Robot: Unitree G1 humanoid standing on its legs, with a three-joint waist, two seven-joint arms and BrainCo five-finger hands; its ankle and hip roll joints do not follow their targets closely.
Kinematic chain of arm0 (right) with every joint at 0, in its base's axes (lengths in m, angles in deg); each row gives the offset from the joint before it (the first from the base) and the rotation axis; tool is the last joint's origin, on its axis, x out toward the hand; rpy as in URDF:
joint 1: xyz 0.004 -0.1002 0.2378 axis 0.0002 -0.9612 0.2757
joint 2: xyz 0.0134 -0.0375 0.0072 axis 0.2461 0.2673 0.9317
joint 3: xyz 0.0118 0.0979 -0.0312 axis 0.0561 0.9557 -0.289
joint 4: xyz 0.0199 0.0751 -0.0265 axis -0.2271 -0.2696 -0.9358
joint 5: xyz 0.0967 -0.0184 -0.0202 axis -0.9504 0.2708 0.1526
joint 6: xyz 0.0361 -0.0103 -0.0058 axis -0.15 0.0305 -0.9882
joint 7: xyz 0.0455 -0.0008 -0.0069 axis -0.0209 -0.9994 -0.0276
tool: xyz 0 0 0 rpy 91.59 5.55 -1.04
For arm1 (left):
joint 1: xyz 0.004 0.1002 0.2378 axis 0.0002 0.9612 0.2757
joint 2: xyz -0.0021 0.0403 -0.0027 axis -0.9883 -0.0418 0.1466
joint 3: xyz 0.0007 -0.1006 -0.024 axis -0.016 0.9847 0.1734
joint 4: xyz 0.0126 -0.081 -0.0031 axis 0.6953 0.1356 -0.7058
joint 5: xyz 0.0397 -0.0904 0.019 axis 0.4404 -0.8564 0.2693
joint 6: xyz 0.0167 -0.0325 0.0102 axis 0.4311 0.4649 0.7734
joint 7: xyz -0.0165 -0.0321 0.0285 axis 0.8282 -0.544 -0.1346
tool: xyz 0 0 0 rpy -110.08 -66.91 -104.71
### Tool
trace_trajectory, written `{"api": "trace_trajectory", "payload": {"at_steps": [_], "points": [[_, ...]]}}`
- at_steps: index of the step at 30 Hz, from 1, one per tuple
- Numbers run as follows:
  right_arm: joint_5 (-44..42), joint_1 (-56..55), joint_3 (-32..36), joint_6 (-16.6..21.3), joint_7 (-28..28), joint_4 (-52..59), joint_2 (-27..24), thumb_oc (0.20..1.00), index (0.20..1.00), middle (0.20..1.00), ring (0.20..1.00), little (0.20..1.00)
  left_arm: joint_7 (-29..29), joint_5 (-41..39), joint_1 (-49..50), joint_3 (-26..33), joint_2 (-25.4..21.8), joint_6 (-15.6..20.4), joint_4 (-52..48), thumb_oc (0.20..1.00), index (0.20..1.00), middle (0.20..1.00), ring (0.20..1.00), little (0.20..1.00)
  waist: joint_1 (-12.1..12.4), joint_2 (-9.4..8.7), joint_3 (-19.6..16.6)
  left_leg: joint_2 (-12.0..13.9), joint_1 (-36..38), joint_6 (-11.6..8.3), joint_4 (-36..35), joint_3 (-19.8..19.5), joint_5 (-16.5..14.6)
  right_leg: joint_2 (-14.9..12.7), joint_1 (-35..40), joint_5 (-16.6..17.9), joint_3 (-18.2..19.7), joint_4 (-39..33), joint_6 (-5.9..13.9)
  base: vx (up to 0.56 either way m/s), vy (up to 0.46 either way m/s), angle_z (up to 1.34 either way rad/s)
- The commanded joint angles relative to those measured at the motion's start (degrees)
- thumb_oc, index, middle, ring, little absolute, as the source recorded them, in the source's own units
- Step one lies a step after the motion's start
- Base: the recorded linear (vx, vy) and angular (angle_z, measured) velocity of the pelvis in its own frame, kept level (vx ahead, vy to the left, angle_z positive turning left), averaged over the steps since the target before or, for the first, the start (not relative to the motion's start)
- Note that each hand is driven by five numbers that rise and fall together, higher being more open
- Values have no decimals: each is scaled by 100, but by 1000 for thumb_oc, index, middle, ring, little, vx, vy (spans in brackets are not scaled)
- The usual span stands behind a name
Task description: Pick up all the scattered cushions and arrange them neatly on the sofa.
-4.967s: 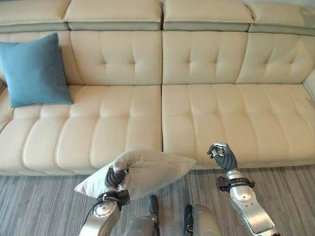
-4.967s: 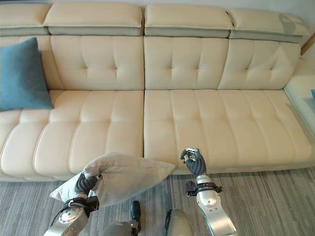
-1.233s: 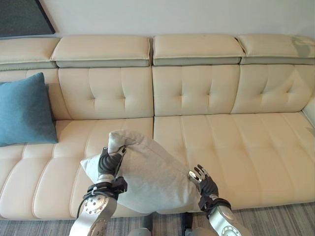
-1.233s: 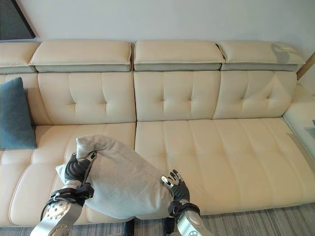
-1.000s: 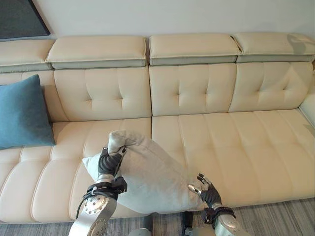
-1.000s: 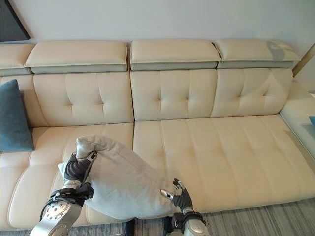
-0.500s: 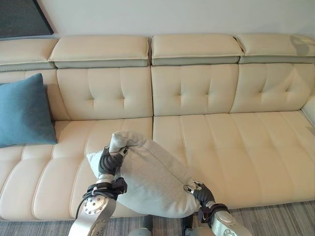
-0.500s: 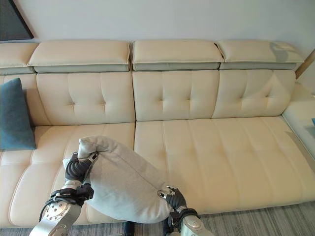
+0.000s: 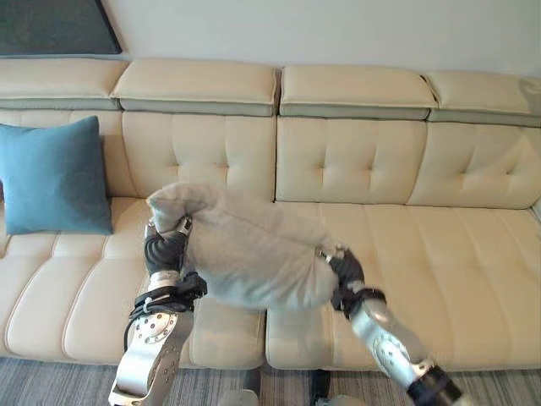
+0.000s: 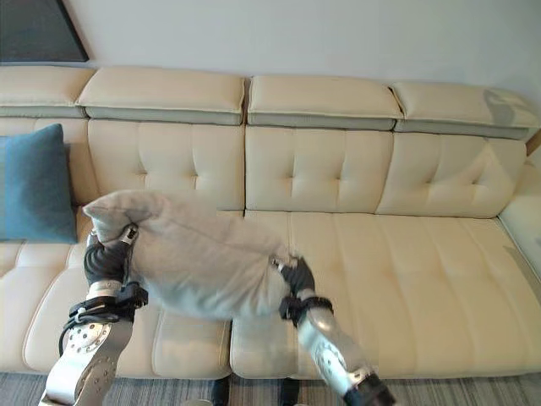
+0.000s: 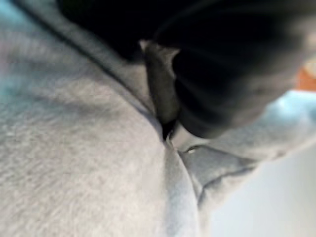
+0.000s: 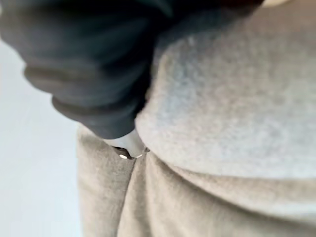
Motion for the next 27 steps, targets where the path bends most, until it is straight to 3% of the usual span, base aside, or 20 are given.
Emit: {"api": "trace_trajectory", "payload": {"at_steps": [1, 7, 8, 14, 23, 27], "points": [[378, 1419, 83, 628, -158, 696, 413, 200, 200, 200, 200, 200, 12, 451, -942, -688, -72, 371, 73, 200, 200, 200, 200, 200, -23, -236, -58, -120, 310, 22, -3, 36, -729, -207, 569, -1067, -134, 6, 360, -39, -7, 6], [1029, 3055, 192, 297, -843, -148, -195, 200, 200, 200, 200, 200, 528, 332, -2455, -1121, 14, 400, 1183, 200, 200, 200, 200, 200, -35, -313, 395, -127, -352, 57, -3, -21, -477, -177, -100, -889, -62, 6, 313, -98, -2, 11], [1247, 3715, 142, 185, -1035, -497, -404, 200, 200, 200, 200, 200, 743, 302, -3231, -1308, 25, 393, 1900, 200, 200, 200, 200, 200, -80, -353, 583, -153, -655, 54, 4, -38, -318, -175, -384, -794, -43, 7, 272, -97, -13, -3], [1387, 5056, 7, 104, -1379, -1471, -691, 200, 200, 200, 200, 200, 1013, 65, -4979, -1605, 92, 349, 3540, 200, 200, 200, 200, 200, -292, -390, 822, -163, -2018, 67, 802, -90, -354, -241, -1634, -775, 19, 700, 220, -66, -7, 1], [1696, 5274, 21, -153, -1684, -2312, -340, 200, 200, 200, 200, 200, 1213, -188, -5831, -1584, 146, 190, 4559, 200, 200, 200, 200, 200, -415, -324, 1004, -154, -2610, 80, 907, -83, -300, -194, -2326, -801, 105, 961, 203, 12, -4, -5], [1971, 5935, -179, -335, -1689, -3479, -292, 200, 200, 200, 200, 200, 1348, -293, -6711, -1718, 85, 208, 5291, 200, 200, 200, 200, 200, -428, -274, 1067, -129, -2568, 43, 701, -48, -195, -161, -2393, -745, 92, 840, 247, 21, -4, -1]]}}
